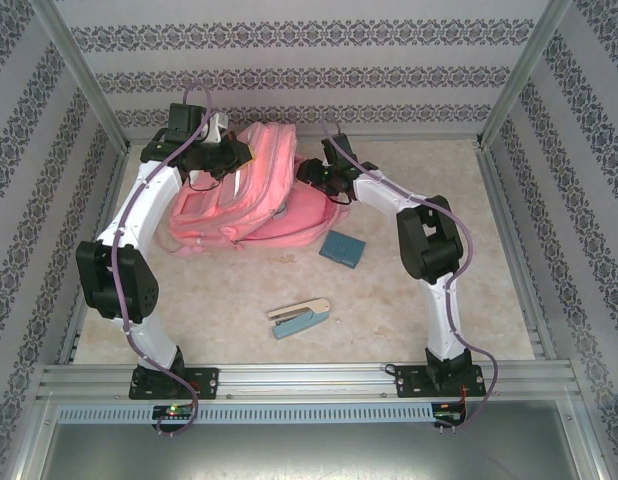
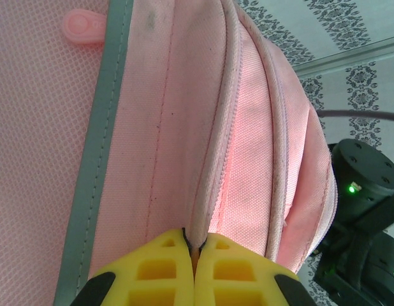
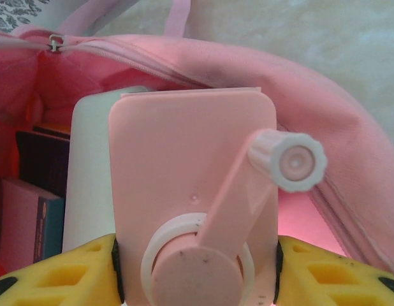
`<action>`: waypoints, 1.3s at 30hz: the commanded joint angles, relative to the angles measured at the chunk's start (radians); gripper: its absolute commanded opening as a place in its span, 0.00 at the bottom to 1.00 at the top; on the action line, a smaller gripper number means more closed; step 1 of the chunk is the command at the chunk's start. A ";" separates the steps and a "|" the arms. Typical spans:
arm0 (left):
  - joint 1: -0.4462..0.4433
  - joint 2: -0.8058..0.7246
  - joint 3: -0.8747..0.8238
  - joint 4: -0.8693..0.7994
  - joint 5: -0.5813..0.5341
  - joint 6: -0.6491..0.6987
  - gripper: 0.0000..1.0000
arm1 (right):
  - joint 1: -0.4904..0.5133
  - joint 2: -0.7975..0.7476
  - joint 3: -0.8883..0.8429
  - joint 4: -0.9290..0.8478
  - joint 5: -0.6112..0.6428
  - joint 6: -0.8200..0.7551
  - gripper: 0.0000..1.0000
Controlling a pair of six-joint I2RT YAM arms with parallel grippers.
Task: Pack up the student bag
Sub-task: Place the loose stationery in the student bag, then move the card holder to the center of the table.
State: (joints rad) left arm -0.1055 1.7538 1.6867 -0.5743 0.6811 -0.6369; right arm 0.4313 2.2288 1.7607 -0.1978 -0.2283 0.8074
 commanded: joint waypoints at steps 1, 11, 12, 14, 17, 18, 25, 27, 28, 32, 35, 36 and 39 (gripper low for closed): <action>-0.013 -0.061 0.005 0.048 0.056 -0.013 0.00 | 0.010 0.056 0.062 0.024 -0.084 0.057 0.61; -0.014 -0.046 0.025 0.027 0.042 0.011 0.00 | 0.011 -0.096 -0.003 -0.230 0.085 -0.124 0.98; -0.014 -0.044 0.028 0.027 0.043 0.011 0.00 | 0.009 -0.109 -0.014 -0.240 0.092 -0.132 0.98; -0.014 -0.043 0.030 0.024 0.041 0.014 0.00 | 0.002 -0.127 -0.025 -0.280 0.100 -0.143 0.98; -0.014 -0.045 0.028 0.021 0.040 0.014 0.00 | 0.000 -0.161 -0.051 -0.310 0.107 -0.165 0.98; -0.014 -0.046 0.028 0.021 0.040 0.017 0.00 | 0.002 -0.179 -0.067 -0.305 0.106 -0.171 0.98; -0.014 -0.050 0.028 0.005 0.035 0.036 0.00 | 0.033 -0.356 -0.204 -0.318 0.165 -0.266 0.98; -0.014 -0.049 0.029 0.004 0.038 0.036 0.00 | 0.035 -0.397 -0.257 -0.343 0.176 -0.307 0.98; -0.014 -0.050 0.028 0.005 0.038 0.036 0.00 | 0.034 -0.411 -0.281 -0.353 0.177 -0.325 0.98; -0.014 -0.051 0.019 0.012 0.043 0.037 0.00 | 0.015 -0.452 -0.406 -0.353 0.145 -0.382 0.98; -0.013 -0.053 0.009 0.017 0.047 0.033 0.00 | -0.007 -0.442 -0.467 -0.343 0.096 -0.401 0.98; -0.014 -0.055 0.005 0.018 0.046 0.033 0.00 | -0.010 -0.436 -0.481 -0.340 0.083 -0.411 0.98; -0.014 -0.063 -0.002 0.017 0.046 0.033 0.00 | -0.012 -0.422 -0.516 -0.331 0.080 -0.438 0.98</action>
State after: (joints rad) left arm -0.1101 1.7538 1.6859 -0.5758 0.6804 -0.6136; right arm 0.4232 1.7947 1.2724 -0.5217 -0.1246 0.4236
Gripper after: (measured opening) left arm 0.066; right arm 0.981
